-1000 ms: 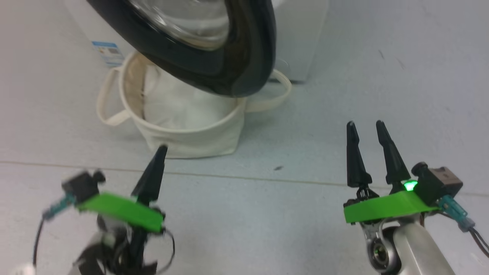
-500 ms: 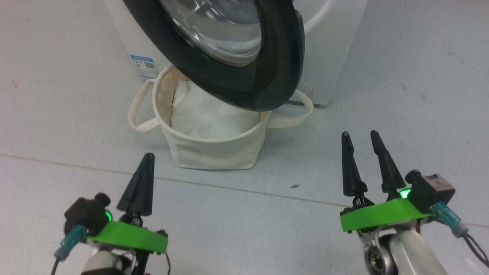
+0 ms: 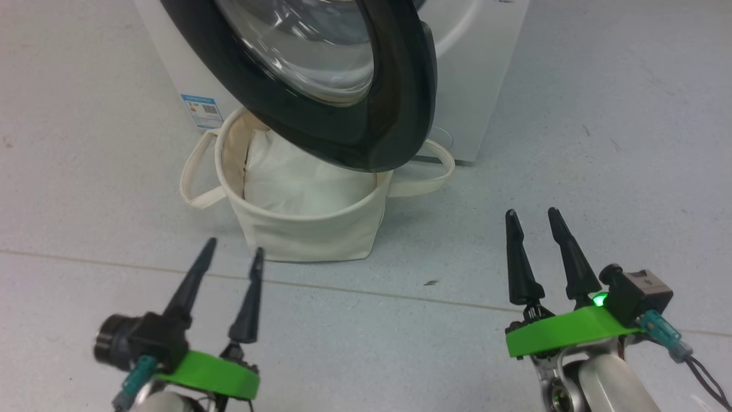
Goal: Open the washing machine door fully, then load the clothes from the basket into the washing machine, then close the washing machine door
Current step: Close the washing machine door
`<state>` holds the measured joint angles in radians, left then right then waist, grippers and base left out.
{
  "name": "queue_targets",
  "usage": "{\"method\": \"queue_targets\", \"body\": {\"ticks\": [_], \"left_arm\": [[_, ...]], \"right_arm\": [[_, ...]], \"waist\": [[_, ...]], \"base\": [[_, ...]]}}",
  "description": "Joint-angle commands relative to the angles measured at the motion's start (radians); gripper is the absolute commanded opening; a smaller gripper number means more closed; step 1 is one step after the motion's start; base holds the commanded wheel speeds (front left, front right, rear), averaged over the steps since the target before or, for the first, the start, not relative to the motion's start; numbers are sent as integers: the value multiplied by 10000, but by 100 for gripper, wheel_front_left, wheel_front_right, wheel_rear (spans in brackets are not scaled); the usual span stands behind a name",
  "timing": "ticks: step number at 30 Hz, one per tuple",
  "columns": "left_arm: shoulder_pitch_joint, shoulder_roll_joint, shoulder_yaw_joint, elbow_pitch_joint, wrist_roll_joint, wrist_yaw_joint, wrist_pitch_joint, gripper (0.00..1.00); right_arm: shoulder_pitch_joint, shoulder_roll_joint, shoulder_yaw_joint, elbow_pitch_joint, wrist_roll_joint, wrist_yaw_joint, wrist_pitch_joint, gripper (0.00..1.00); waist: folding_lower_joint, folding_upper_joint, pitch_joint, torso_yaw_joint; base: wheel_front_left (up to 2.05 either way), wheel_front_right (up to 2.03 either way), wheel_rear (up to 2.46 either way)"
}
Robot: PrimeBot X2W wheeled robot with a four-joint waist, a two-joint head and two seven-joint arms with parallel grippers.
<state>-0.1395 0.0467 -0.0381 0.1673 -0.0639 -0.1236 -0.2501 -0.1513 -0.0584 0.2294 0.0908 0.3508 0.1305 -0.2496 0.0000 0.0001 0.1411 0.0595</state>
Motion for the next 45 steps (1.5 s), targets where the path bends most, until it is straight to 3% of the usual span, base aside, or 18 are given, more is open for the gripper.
{"method": "queue_targets", "body": {"ticks": [1, 15, 21, 31, 32, 33, 45], "left_arm": [[-125, 45, 113, -506, 302, -7, -115, 100], [47, 37, -130, -619, -126, 7, -116, 100], [-26, 37, -264, -591, -268, 3, -116, 100], [-697, 36, -795, -1066, -672, 174, -116, 100], [-771, 36, -852, -1057, -715, 206, -116, 100], [-844, 36, -903, -1049, -756, 242, -116, 100], [-2137, 36, -1576, -1075, -1152, 591, -116, 100]], "right_arm": [[-78, 82, 266, -287, 19, 2, -122, 100], [-170, 82, 152, -617, 103, 2, -122, 100], [-574, 82, 569, -853, -132, 2, -122, 100], [-2175, 82, 1524, -350, -382, 2, -122, 99], [-2340, 82, 1626, -182, -514, 2, -122, 5], [-2498, 82, 1675, -1, -636, 2, -122, 0], [-5152, 82, 1145, 1811, -2161, 2, -122, 0]], "waist": [[0, -1, 6, -26], [0, -1, -208, 70], [0, -1, -89, 320], [0, -1, 1231, 1114], [0, -1, 1358, 1190], [0, -1, 1486, 1261], [0, -1, 3576, 1805]], "base": [[0, 0, 0], [0, 0, 0], [0, 0, 0], [0, 0, 0], [0, 0, 0], [0, 0, 0], [0, 0, 0]]}}
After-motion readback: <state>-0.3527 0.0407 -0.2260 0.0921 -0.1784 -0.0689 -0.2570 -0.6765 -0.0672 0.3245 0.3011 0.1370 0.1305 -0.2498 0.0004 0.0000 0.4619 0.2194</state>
